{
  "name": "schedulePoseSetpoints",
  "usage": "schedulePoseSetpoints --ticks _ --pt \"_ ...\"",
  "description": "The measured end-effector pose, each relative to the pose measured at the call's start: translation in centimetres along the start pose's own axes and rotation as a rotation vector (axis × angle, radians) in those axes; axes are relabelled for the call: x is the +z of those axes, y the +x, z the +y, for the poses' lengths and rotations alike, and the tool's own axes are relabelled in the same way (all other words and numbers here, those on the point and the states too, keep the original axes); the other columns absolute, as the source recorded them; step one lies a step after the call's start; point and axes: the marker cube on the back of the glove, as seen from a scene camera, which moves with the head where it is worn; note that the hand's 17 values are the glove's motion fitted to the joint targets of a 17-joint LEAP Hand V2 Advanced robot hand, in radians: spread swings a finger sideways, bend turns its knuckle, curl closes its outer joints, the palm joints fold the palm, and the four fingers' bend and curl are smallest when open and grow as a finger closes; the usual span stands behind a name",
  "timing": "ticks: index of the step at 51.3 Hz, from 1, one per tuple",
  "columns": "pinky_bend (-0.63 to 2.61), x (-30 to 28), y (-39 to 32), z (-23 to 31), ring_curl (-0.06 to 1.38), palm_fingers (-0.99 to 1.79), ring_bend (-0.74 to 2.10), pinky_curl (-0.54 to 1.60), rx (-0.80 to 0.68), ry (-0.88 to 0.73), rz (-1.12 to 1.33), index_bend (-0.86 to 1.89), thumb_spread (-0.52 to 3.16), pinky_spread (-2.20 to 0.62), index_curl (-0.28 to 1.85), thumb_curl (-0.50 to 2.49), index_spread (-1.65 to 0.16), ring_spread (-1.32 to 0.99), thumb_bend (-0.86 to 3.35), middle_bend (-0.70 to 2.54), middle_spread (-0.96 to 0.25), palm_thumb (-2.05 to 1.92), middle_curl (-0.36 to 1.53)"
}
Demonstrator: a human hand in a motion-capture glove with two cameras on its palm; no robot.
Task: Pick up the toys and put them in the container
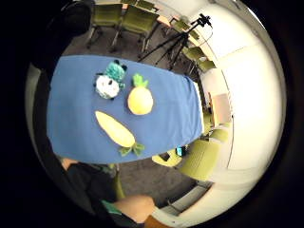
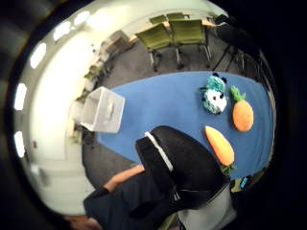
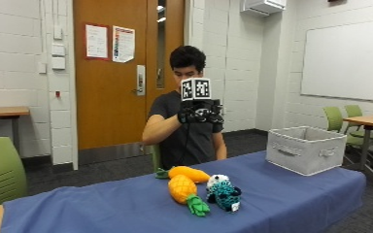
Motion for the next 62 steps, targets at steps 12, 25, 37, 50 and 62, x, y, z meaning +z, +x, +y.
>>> schedulePoseSetpoints --ticks 12,25,37,50,62 --pt "0.45 6.9 4.3 2.6 0.22 0.16 0.20 0.31 0.046 -0.062 -0.025 0.19 1.20 -0.12 0.38 0.15 -0.26 -0.33 -0.06 0.19 -0.12 -0.07 0.33" --pt "0.45 15.4 5.4 4.1 0.23 0.14 0.19 0.32 0.049 -0.135 -0.019 0.20 1.12 -0.12 0.41 0.15 -0.27 -0.35 -0.07 0.18 -0.13 -0.10 0.34" --pt "0.48 19.9 5.6 4.9 0.22 0.04 0.16 0.35 0.056 -0.224 -0.053 0.27 1.09 -0.12 0.46 0.15 -0.27 -0.34 -0.07 0.16 -0.13 -0.10 0.34" --pt "0.44 21.0 5.1 6.1 0.18 -0.08 0.13 0.34 0.064 -0.231 -0.091 0.41 1.13 -0.13 0.51 0.18 -0.26 -0.30 -0.02 0.15 -0.12 -0.01 0.32" --pt "0.57 19.7 3.9 6.9 0.21 0.40 0.32 0.35 0.021 -0.116 -0.085 0.47 1.41 -0.23 0.52 0.25 -0.26 -0.35 0.16 0.20 -0.12 0.27 0.32"
